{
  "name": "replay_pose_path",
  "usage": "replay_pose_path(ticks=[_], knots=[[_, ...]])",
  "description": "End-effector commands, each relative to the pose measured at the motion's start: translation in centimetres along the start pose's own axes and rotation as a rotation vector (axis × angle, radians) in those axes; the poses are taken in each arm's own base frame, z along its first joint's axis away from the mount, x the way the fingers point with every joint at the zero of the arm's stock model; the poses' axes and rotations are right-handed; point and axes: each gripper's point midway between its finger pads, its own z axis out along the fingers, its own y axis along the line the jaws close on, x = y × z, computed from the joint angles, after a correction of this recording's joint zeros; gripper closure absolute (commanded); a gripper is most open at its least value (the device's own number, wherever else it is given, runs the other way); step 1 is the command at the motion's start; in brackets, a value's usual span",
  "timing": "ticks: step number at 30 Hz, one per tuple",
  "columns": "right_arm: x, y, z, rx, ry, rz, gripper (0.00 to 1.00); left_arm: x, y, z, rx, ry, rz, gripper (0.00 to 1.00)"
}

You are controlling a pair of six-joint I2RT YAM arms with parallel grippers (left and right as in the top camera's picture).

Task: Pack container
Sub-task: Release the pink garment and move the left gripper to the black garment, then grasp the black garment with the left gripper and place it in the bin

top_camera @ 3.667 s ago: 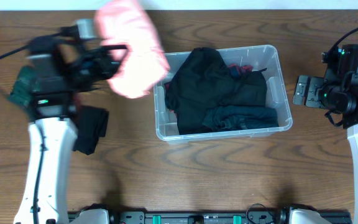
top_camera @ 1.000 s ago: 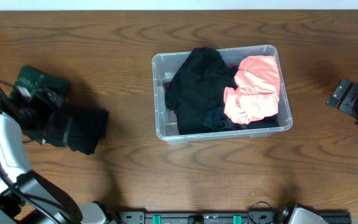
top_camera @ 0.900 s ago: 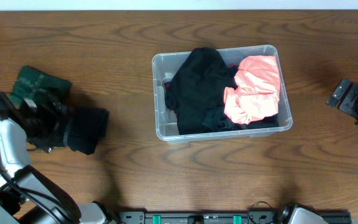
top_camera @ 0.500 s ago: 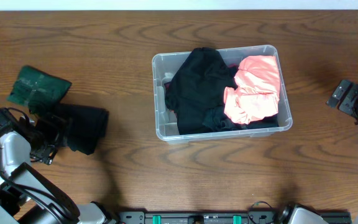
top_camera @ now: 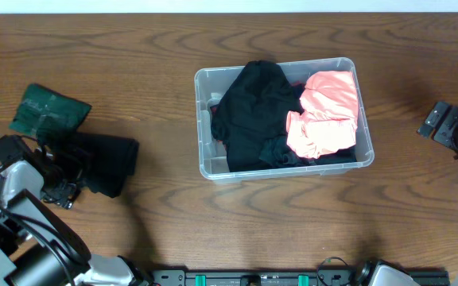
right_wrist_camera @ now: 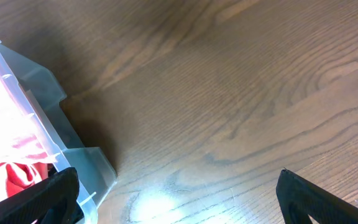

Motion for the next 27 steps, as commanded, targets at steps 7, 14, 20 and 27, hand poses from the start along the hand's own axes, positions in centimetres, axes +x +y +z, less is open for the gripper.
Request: replay_pose_path(ticks=[7, 14, 20, 27], knots=[[0.0, 0.0, -0.2, -0.012, -0.004, 0.007, 0.01, 0.9, -2.5, 1.9, 0.100, 0.056, 0.035, 0.50], [0.0, 0.0, -0.2, -0.012, -0.004, 0.007, 0.01, -0.4, -5.8, -0.4, 0.238, 0.001, 0.091, 0.94], [0.1, 0.0, -0.2, -0.011, -0.001, 0.007, 0.01, -0.6, -11.1, -7.3, 0.428, -0.134, 0.277, 0.94], [0.0, 0.0, -0.2, -0.012, -0.004, 0.008, 0.01, 4.8, -19.5, -15.9, 0.633, -0.245, 0.575, 0.94]])
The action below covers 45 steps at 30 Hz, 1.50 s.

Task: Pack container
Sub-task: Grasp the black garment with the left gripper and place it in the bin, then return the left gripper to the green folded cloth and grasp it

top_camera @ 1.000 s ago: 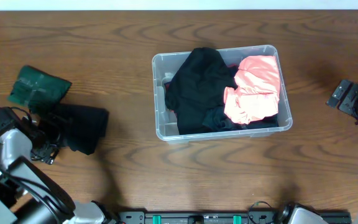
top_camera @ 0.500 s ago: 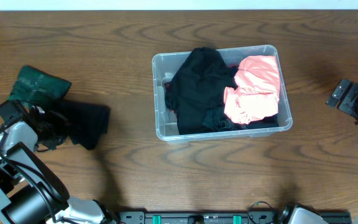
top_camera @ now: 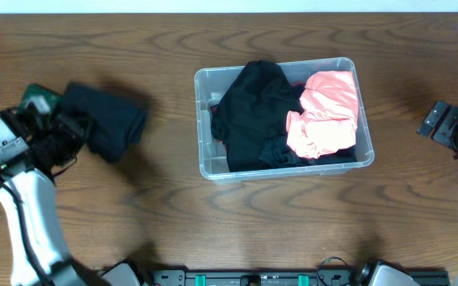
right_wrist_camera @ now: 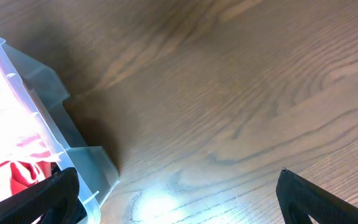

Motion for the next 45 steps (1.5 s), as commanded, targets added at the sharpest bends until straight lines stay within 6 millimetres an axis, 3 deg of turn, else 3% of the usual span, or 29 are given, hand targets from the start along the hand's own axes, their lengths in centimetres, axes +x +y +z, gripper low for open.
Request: replay_pose_path(ticks=[1, 4, 7, 13, 21, 27, 34, 35, 36, 37, 41, 45], knots=[[0.0, -0.1, -0.2, -0.002, -0.005, 0.007, 0.01, 0.6, -8.1, -1.7, 0.176, -0.004, 0.190, 0.94], [0.0, -0.1, -0.2, -0.002, -0.006, 0.007, 0.01, 3.0, -13.9, -1.6, 0.262, 0.036, 0.324, 0.94], [0.0, -0.1, -0.2, -0.002, -0.004, 0.007, 0.01, 5.4, -17.5, -0.9, 0.294, 0.077, 0.401, 0.94], [0.0, -0.1, -0.2, -0.001, -0.002, 0.007, 0.01, 12.8, -23.6, 2.0, 0.413, 0.201, 0.559, 0.94], [0.1, -0.1, -0.2, -0.001, -0.002, 0.007, 0.01, 22.0, -26.5, 7.4, 0.499, 0.395, 0.638, 0.94], [0.1, -0.1, -0.2, -0.001, -0.002, 0.007, 0.01, 25.6, -26.5, 10.5, 0.516, 0.455, 0.669, 0.94], [0.1, -0.1, -0.2, -0.001, -0.001, 0.007, 0.01, 26.6, -25.6, 11.9, 0.502, 0.475, 0.704, 0.94], [0.1, -0.1, -0.2, -0.001, 0.000, 0.007, 0.01, 26.4, -25.6, 11.9, 0.503, 0.470, 0.715, 0.78], [0.2, -0.2, -0.2, 0.000, 0.002, 0.007, 0.01, 26.1, -25.6, 11.8, 0.501, 0.465, 0.721, 0.36], [0.2, -0.2, -0.2, -0.001, 0.003, 0.007, 0.01, 25.6, -25.5, 11.8, 0.494, 0.458, 0.732, 0.12], [0.3, -0.2, -0.2, 0.000, 0.006, 0.007, 0.01, 20.8, -24.7, 10.8, 0.352, 0.374, 0.817, 0.02], [0.2, -0.2, -0.2, 0.000, 0.003, 0.007, 0.01, 14.7, -24.7, 7.5, 0.228, 0.225, 0.877, 0.02]])
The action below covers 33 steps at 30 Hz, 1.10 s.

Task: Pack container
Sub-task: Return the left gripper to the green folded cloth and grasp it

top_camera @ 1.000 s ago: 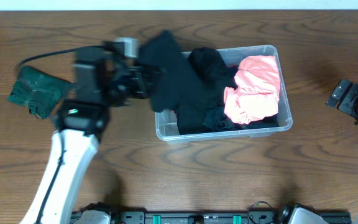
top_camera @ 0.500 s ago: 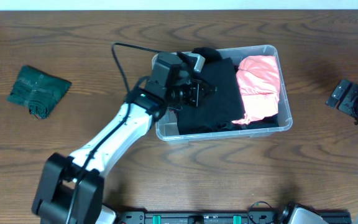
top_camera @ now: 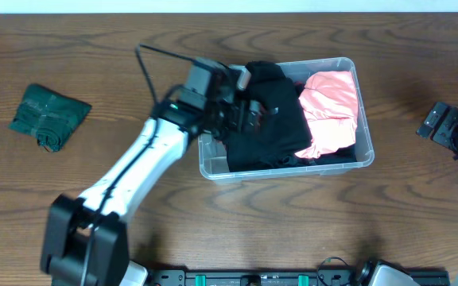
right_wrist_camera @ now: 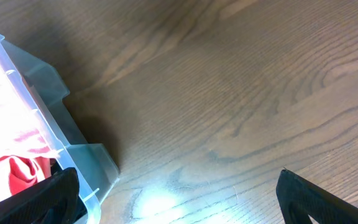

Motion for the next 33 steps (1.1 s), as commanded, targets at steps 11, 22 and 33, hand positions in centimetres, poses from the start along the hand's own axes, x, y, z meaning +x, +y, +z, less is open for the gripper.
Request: replay_pose_path(ticks=[11, 22, 33], knots=[[-0.1, -0.2, -0.2, 0.001, -0.009, 0.007, 0.01, -2.5, 16.3, -26.0, -0.695, -0.390, -0.249, 0.02], [0.0, 0.3, -0.1, -0.024, -0.001, 0.007, 0.01, 7.4, 36.0, -31.6, -0.845, -0.412, -0.848, 0.02], [0.4, 0.2, -0.1, -0.022, 0.015, -0.014, 0.01, 10.9, 45.5, -24.7, -0.740, -0.296, -0.918, 0.02]])
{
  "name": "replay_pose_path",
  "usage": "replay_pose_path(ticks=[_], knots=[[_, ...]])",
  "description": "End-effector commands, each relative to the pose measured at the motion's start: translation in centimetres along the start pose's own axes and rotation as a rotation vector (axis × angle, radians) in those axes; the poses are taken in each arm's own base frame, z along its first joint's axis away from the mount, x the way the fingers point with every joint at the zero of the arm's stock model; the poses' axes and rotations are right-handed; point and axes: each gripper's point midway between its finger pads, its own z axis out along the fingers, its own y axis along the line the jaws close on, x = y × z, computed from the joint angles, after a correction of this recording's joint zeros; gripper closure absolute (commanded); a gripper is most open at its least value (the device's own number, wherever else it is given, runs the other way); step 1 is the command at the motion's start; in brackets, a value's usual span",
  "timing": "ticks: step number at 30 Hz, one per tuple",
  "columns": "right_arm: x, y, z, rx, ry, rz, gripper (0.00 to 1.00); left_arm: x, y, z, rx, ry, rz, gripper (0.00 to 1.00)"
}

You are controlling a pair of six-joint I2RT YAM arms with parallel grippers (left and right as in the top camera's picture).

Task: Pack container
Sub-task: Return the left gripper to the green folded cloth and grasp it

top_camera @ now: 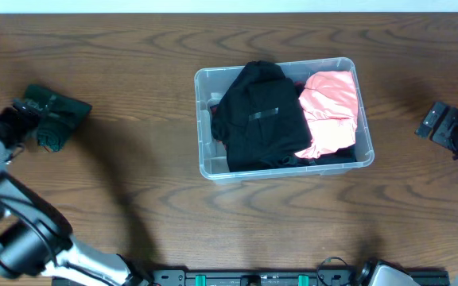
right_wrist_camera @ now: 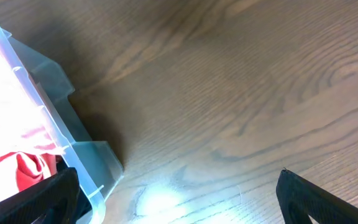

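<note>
The clear plastic container [top_camera: 203,119] stands mid-table, its corner also in the right wrist view [right_wrist_camera: 64,134]. Inside lie a black garment [top_camera: 265,119] on the left and a pink garment [top_camera: 332,107] on the right, the pink garment [right_wrist_camera: 8,106] showing through the wall. A folded dark green cloth [top_camera: 54,117] lies on the table at the far left. My left gripper [top_camera: 18,110] sits at that cloth's left edge and looks open. At the right edge my right gripper [top_camera: 440,121] is open and holds nothing, its fingers [right_wrist_camera: 48,199] wide apart over bare wood.
The wooden table [top_camera: 133,199] stretches around the container on all sides. My left arm runs along the left edge toward the front. A black rail [top_camera: 293,278] sits at the front edge.
My left gripper was over the container's left half with the black garment. The garment now lies in the container, and the gripper is at the far left beside the green cloth. The right arm has barely moved.
My left gripper was on a black garment lying by the green cloth at the left. Then it held that garment a little further back. Then it was over the container with it. Now the garment lies in the container and the gripper is beside the green cloth.
</note>
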Motion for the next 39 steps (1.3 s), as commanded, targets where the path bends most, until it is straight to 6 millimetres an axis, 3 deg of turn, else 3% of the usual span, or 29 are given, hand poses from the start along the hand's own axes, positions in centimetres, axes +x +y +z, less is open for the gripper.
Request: replay_pose_path(ticks=[1, 7, 14, 20, 21, 24, 26, 27, 30, 34, 39], knots=[[0.2, -0.2, -0.1, 0.000, 0.007, -0.015, 0.01, -1.3, -0.8, 1.7, 0.051, 0.010, 0.044, 0.02], [0.6, -0.2, -0.1, 0.001, 0.023, -0.017, 0.01, -1.8, -1.0, 4.9, 0.092, 0.041, 0.047, 0.02], [0.5, -0.2, -0.1, 0.001, 0.019, -0.017, 0.01, 0.9, -1.8, 8.8, 0.144, 0.132, 0.044, 0.02], [0.7, -0.2, -0.1, 0.001, 0.026, -0.028, 0.01, 2.3, -4.2, 9.4, 0.173, 0.169, 0.083, 0.00], [0.7, -0.2, -0.1, 0.002, 0.027, -0.028, 0.01, 2.5, -4.5, 9.3, 0.175, 0.179, 0.086, 0.11], [0.8, -0.2, -0.1, 0.002, 0.031, -0.043, 0.01, 2.9, -5.4, 8.7, 0.190, 0.206, 0.091, 0.67], [0.9, -0.3, -0.1, 0.003, 0.035, -0.047, 0.01, 2.9, -6.3, 7.8, 0.234, 0.213, 0.088, 0.90], [0.9, -0.3, -0.1, 0.003, 0.035, -0.047, 0.01, 2.8, -6.8, 7.2, 0.254, 0.212, 0.088, 0.94], [0.9, -0.2, -0.1, 0.002, 0.035, -0.047, 0.01, 1.7, -8.3, 4.7, 0.310, 0.179, 0.101, 0.94], [1.0, -0.2, -0.1, 0.001, 0.036, -0.047, 0.01, -0.4, -11.1, -0.6, 0.405, 0.091, 0.138, 0.94], [0.9, -0.1, -0.1, -0.009, 0.036, -0.046, 0.01, -2.0, -15.8, -9.8, 0.561, -0.037, 0.196, 0.94]])
